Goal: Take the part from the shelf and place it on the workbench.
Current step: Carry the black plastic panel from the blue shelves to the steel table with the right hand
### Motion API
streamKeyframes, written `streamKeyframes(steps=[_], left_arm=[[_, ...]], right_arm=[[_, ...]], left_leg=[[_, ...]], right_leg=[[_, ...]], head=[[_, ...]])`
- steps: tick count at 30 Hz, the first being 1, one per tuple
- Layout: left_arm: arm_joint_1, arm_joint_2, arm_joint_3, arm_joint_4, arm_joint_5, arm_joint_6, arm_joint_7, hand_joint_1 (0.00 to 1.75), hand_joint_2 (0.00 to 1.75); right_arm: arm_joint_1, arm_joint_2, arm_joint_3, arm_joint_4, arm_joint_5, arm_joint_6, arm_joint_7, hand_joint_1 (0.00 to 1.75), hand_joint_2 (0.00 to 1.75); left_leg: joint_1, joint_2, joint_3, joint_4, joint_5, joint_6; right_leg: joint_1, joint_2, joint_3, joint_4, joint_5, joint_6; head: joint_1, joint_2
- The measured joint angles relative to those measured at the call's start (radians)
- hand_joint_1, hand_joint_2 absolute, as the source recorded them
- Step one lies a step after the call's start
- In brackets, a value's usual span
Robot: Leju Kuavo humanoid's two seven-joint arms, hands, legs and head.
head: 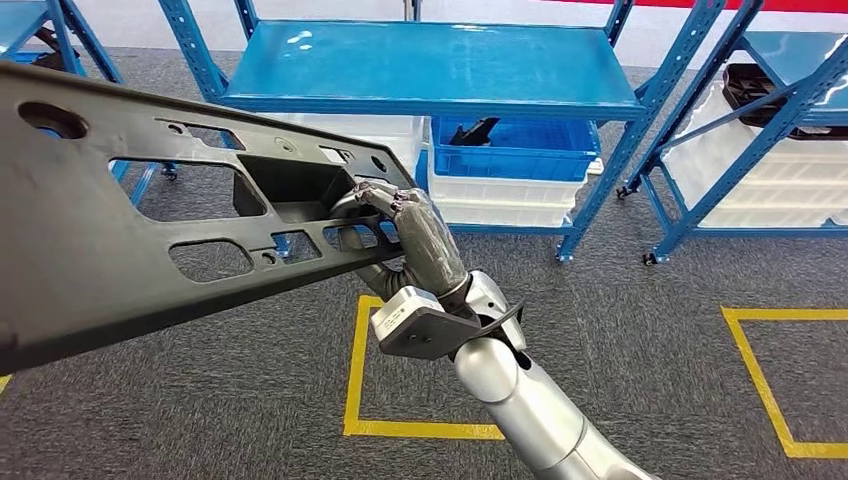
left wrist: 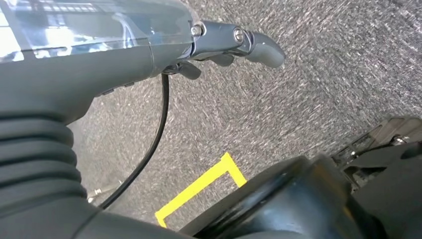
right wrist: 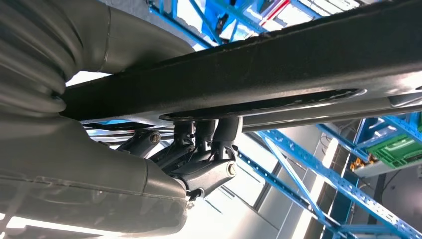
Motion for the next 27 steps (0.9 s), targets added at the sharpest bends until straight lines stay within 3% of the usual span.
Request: streamKeyframes(steps=[2,4,7,9,12,13,14,15,17,19,20,23,25,27], left_arm=[[-0.001,-0.001,0.000,0.000,0.000,0.000,0.000,0.00,1.75],[-0.001,-0.002,0.000,0.000,0.000,0.000,-0.001,0.00,1.75],[-0.001,-0.002,0.000,0.000,-0.001,0.000,-0.003,0.00,1.75],[-0.001,-0.002,0.000,0.000,-0.001,0.001,-0.004,0.00,1.75],[-0.003,-0.001,0.001,0.000,0.000,0.005,-0.007,0.00,1.75],[-0.004,-0.001,0.001,0.000,0.000,0.007,-0.009,0.00,1.75],[-0.004,0.000,0.002,0.000,0.000,0.008,-0.010,0.00,1.75],[-0.004,0.001,0.003,0.000,0.000,0.010,-0.010,0.00,1.75],[-0.003,0.003,0.004,0.000,0.002,0.012,-0.008,0.00,1.75],[-0.001,0.004,0.005,0.000,0.004,0.015,-0.008,0.00,1.75],[-0.001,0.005,0.006,0.000,0.006,0.017,-0.009,0.00,1.75],[0.000,0.007,0.008,0.000,0.009,0.023,-0.013,0.00,1.75],[-0.001,0.008,0.010,0.000,0.012,0.027,-0.016,0.00,1.75],[-0.001,0.010,0.013,0.000,0.016,0.030,-0.019,0.00,1.75]], right_arm=[[-0.001,0.000,0.001,0.001,0.000,0.000,0.000,1.75,1.75],[-0.002,0.000,0.002,0.000,0.000,0.000,0.000,1.75,1.75],[-0.002,0.000,0.002,0.000,0.001,0.000,0.000,1.75,1.75],[-0.002,0.001,0.002,0.000,0.001,0.000,-0.001,1.75,1.75],[-0.001,0.001,0.002,0.001,0.002,0.000,0.000,1.75,1.75],[0.000,0.000,0.002,0.001,0.002,0.000,0.000,1.75,1.75],[0.001,0.000,0.002,0.001,0.002,0.000,0.000,1.75,1.75],[0.001,0.000,0.002,0.001,0.001,0.000,0.000,1.75,1.75],[0.000,0.000,0.002,0.001,0.001,0.000,0.000,1.75,1.75],[-0.003,0.000,0.002,0.001,-0.002,0.000,0.000,1.75,1.75],[-0.005,0.000,0.002,0.001,-0.004,0.000,0.000,1.75,1.75],[-0.008,0.001,0.003,0.001,-0.011,0.000,0.000,1.75,1.75],[-0.013,0.001,0.003,0.000,-0.018,0.000,-0.001,1.75,1.75],[-0.016,0.000,0.003,0.001,-0.023,0.000,-0.003,1.75,1.75]], left_leg=[[0.001,-0.015,-0.001,0.000,0.005,-0.004],[0.002,-0.027,-0.009,0.001,0.011,-0.014],[0.004,-0.037,-0.021,-0.002,0.022,-0.034],[0.002,-0.016,-0.036,0.032,-0.005,-0.041],[0.001,0.017,-0.105,0.214,-0.107,-0.047],[0.002,0.019,-0.121,0.265,-0.124,-0.049],[0.003,0.021,-0.120,0.281,-0.123,-0.051],[0.005,0.024,-0.102,0.257,-0.103,-0.053],[0.009,0.044,-0.033,0.132,-0.041,-0.055],[0.007,0.067,0.014,0.028,-0.012,-0.052],[0.005,0.070,0.018,0.009,-0.014,-0.047],[0.002,0.051,0.009,-0.002,-0.009,-0.027],[0.004,0.041,0.004,-0.005,-0.001,-0.014],[0.005,0.031,-0.003,-0.005,0.005,-0.005]], right_leg=[[0.001,0.024,0.072,-0.138,0.066,-0.007],[0.002,0.052,0.115,-0.232,0.089,-0.014],[0.002,0.050,0.114,-0.251,0.093,-0.022],[-0.004,0.036,0.113,-0.257,0.102,-0.033],[-0.006,0.012,0.108,-0.258,0.107,-0.042],[-0.005,0.004,0.107,-0.257,0.107,-0.043],[-0.006,-0.003,0.106,-0.257,0.107,-0.042],[-0.006,-0.010,0.107,-0.256,0.107,-0.042],[-0.007,-0.019,0.108,-0.252,0.103,-0.036],[-0.004,-0.025,0.104,-0.244,0.100,-0.024],[-0.001,-0.030,0.100,-0.242,0.101,-0.018],[-0.001,-0.041,0.096,-0.242,0.101,-0.003],[-0.004,-0.025,0.072,-0.189,0.059,0.003],[-0.006,-0.006,0.014,-0.061,-0.009,0.005]], head=[[0.008,0.000],[0.012,0.000],[0.011,0.000],[0.001,0.000],[-0.023,0.000],[-0.026,0.000],[-0.028,0.000],[-0.029,0.000],[-0.032,0.000],[-0.036,0.000],[-0.035,0.000],[-0.028,0.000],[-0.022,0.000],[-0.010,0.000]])
